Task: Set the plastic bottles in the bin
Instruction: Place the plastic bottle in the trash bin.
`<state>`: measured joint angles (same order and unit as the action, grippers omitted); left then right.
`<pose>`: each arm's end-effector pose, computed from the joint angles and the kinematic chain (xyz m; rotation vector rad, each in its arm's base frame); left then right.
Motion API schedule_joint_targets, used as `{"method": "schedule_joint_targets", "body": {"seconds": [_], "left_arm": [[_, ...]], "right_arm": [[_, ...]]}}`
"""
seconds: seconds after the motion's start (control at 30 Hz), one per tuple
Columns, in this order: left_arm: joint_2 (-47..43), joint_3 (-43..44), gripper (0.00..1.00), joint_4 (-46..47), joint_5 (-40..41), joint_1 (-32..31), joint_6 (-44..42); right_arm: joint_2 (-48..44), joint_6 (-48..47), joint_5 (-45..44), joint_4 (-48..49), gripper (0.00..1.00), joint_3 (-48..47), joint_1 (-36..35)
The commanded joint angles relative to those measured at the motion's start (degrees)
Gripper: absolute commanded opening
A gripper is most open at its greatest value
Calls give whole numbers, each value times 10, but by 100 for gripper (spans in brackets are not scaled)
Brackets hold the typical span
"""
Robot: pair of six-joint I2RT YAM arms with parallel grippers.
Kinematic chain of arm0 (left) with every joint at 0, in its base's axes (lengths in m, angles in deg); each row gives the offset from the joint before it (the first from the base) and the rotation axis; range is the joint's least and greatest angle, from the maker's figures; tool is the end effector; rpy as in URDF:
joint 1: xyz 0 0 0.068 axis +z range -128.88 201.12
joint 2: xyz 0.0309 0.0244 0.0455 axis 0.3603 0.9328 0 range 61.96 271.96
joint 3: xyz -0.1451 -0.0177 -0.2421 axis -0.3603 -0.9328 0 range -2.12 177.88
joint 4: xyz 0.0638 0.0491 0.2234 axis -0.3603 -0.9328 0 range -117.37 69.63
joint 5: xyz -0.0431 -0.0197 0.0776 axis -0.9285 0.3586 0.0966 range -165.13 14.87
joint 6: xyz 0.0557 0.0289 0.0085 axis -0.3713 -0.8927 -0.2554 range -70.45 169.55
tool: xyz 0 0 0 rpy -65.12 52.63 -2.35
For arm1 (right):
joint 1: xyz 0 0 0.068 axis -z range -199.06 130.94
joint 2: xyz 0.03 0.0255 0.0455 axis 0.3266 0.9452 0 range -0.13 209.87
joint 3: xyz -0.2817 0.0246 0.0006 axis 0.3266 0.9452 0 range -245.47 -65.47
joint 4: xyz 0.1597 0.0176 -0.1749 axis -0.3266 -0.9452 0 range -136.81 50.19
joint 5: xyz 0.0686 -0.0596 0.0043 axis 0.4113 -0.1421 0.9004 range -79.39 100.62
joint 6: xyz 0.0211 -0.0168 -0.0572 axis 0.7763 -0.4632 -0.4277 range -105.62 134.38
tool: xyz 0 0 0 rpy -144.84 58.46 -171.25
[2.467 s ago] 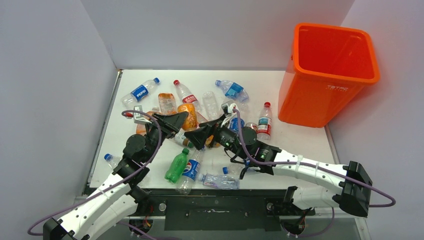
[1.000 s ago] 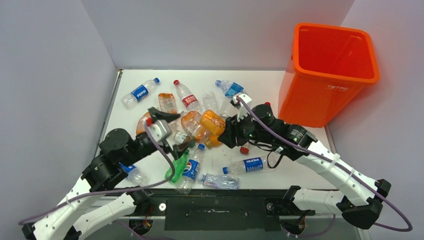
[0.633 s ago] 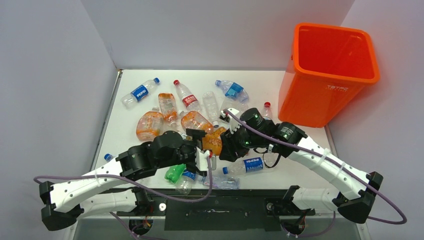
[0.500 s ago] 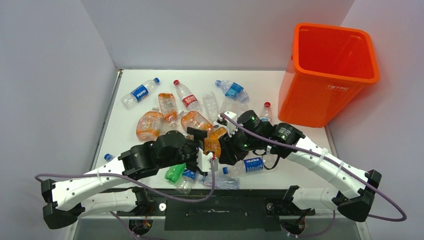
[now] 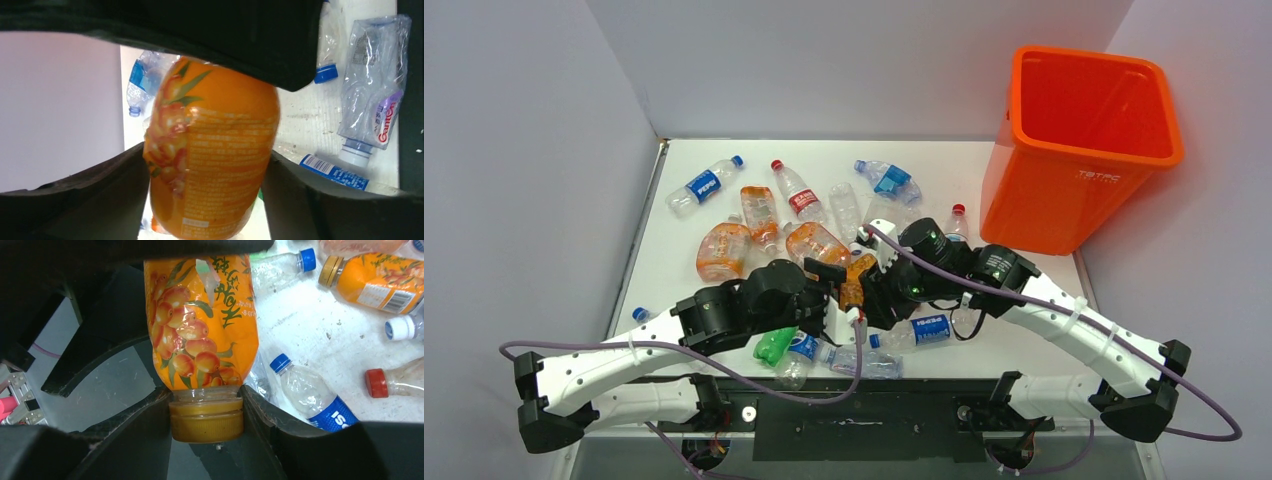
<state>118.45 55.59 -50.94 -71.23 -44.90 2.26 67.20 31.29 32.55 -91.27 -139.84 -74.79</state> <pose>0.0816 -0.1753 0.3468 1.7178 1.1800 -0.1283 0.1031 0.1835 0.3697 -1.0336 2.3148 1.0232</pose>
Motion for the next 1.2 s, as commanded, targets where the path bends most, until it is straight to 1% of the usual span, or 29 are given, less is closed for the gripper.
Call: {"method": "schedule_joint_targets", "body": {"seconds": [0.0,0.03,0.07,0.1,0.13,0.2,0.23,0.27,0.33,0.37,0.4,0.43,0.5,0.53,0.6,0.67,0.73,0.8,0.9,1.0,1.1,1.17], "left_arm": [[2,15,59,26,-13,-3,8],[1,13,51,33,-10,-3,12],[0,10,44,39,-8,-3,20],[-2,7,42,46,-7,-3,27],[-6,3,41,53,-6,-3,34],[-15,-7,38,74,-2,-3,53],[-21,-12,36,91,1,-3,67],[-26,-18,34,106,6,-3,93],[-35,-33,29,138,14,-2,140],[-41,-43,25,156,14,-2,166],[-46,-53,19,177,12,-1,197],[-52,-69,9,198,9,0,227],[-63,-91,0,251,7,4,288],[-69,-104,0,279,8,7,321],[-77,-121,0,333,5,19,398],[-80,-125,0,358,-4,37,462],[-81,-126,0,368,-13,55,512],[-84,-134,0,381,-14,63,532],[-90,-152,0,404,-16,63,540],[-88,-159,0,403,-11,63,539],[-85,-152,0,391,-1,61,538],[-88,-155,0,394,0,61,537]], "right_arm": [[-6,0,10,26,5,-30,-8],[-6,1,10,29,6,-30,-9],[-7,1,10,31,18,-31,-10],[-8,1,8,34,40,-32,-10],[-11,2,1,37,57,-34,-10],[-27,6,-22,55,81,-36,-11],[-39,10,-40,67,89,-35,-11],[-54,15,-64,87,93,-31,-11],[-110,48,-129,148,99,-3,-11],[-139,68,-163,197,92,25,-11],[-176,76,-185,252,90,62,-11],[-213,87,-203,318,90,99,-11],[-276,122,-248,441,90,180,-11],[-296,127,-258,486,90,209,-11],[-308,119,-286,529,90,235,-11],[-302,125,-299,552,90,248,-11],[-293,138,-287,605,90,279,-11],[-275,154,-275,650,90,297,-11],[-230,171,-260,680,90,295,-13],[-192,171,-259,710,90,295,-25],[-171,162,-276,720,90,290,-38],[-161,161,-285,720,94,288,-40]]}}
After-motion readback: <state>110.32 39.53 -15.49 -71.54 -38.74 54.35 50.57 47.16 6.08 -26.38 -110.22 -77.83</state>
